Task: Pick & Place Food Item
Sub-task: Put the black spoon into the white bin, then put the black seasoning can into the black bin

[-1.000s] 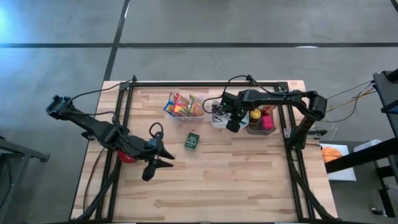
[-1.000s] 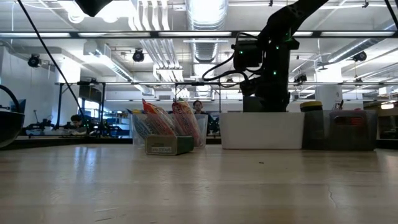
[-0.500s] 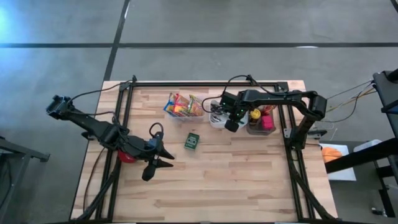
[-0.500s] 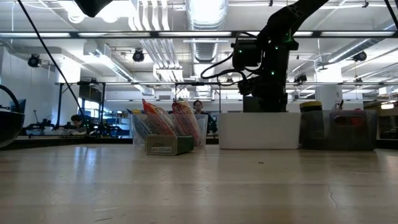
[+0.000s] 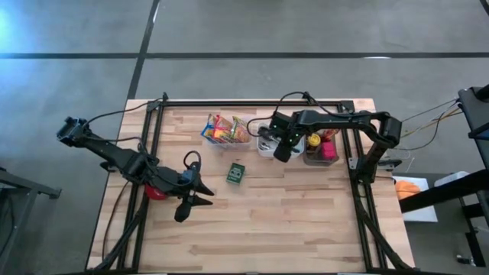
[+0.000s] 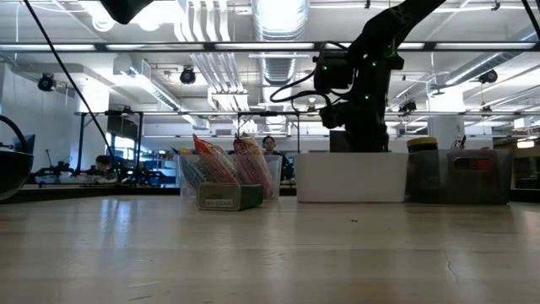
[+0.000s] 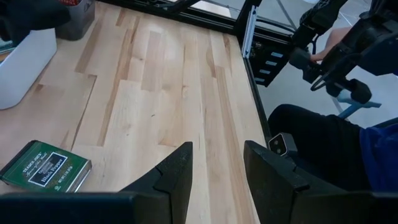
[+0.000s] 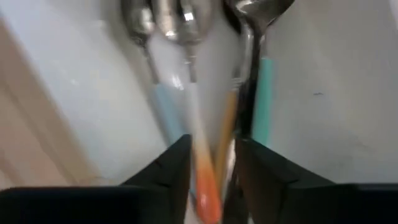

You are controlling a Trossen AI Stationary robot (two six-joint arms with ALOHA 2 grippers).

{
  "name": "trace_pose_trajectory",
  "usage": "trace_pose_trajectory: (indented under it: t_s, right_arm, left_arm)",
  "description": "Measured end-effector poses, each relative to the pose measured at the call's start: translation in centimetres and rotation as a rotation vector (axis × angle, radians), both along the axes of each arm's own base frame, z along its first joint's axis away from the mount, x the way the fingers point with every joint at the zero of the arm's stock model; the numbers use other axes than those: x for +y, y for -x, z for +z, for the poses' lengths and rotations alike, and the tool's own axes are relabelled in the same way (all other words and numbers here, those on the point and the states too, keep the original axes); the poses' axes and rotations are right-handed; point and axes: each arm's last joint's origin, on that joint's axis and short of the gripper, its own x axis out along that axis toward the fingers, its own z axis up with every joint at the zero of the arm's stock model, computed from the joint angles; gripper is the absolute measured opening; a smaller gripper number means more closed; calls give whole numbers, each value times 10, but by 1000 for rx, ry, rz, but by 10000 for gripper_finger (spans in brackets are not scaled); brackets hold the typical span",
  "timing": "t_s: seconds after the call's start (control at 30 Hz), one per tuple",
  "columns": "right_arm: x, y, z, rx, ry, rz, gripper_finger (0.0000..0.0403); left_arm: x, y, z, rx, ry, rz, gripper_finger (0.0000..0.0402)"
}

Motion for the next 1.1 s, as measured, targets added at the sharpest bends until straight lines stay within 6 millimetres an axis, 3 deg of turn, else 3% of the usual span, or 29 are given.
trace_pose_trajectory:
  t_s: [0.27, 0.63, 0.77, 0.93, 1.1]
  right_arm:
    - [0, -2, 5, -33, -30, 19, 190]
    - [7, -4, 46, -101, 100, -71, 201]
    - [30, 4, 58, -74, 170, -96, 202]
    - [76, 16, 64, -101, 225, -63, 202]
    - [132, 20, 54, -367, 206, 94, 202]
  left_arm:
    - [0, 0, 0, 0, 0, 1, 148]
    - [1, -2, 1, -32, -18, 54, 148]
    - [2, -7, 5, -94, -7, 156, 148]
    - [3, -10, 11, -167, -8, 235, 148]
    - [4, -11, 12, -179, 4, 262, 148]
